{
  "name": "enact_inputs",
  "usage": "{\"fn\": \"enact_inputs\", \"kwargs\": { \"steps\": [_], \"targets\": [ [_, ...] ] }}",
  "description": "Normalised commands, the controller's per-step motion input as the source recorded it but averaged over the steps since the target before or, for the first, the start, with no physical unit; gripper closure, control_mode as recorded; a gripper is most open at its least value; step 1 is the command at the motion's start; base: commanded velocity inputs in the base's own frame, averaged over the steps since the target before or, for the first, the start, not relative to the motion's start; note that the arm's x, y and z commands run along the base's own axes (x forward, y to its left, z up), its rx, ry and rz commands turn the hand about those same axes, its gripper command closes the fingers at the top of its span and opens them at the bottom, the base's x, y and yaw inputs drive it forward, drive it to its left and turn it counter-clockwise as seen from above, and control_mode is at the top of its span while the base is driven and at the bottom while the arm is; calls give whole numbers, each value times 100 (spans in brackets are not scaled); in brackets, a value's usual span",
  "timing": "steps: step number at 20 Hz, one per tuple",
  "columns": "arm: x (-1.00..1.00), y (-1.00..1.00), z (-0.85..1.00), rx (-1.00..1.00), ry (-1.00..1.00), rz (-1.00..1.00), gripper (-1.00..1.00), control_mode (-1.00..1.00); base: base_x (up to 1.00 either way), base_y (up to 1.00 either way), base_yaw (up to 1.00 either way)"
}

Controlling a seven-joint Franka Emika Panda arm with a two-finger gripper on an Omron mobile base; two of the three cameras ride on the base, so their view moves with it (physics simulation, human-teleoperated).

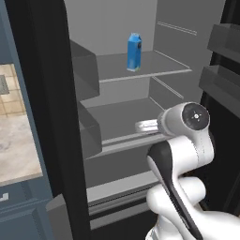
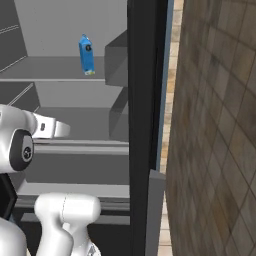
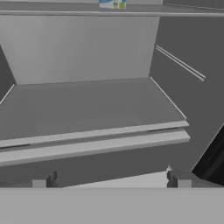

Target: Take a sugar cube from the saucer and place it inside the coffee. Then, grab milk from the fridge and place it next to the coffee on the counter to sweeten the coffee.

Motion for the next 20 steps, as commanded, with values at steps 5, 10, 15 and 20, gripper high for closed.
{"fn": "enact_inputs", "kwargs": {
  "steps": [5,10,15,20],
  "targets": [
    [7,0,70,1,0,0,-100,-100,0,0,0],
    [23,-3,78,2,1,0,-100,-100,0,0,0],
    [26,-12,46,0,0,0,-100,-100,0,0,0],
    [31,-4,30,0,0,0,-100,-100,0,0,0]
  ]
}}
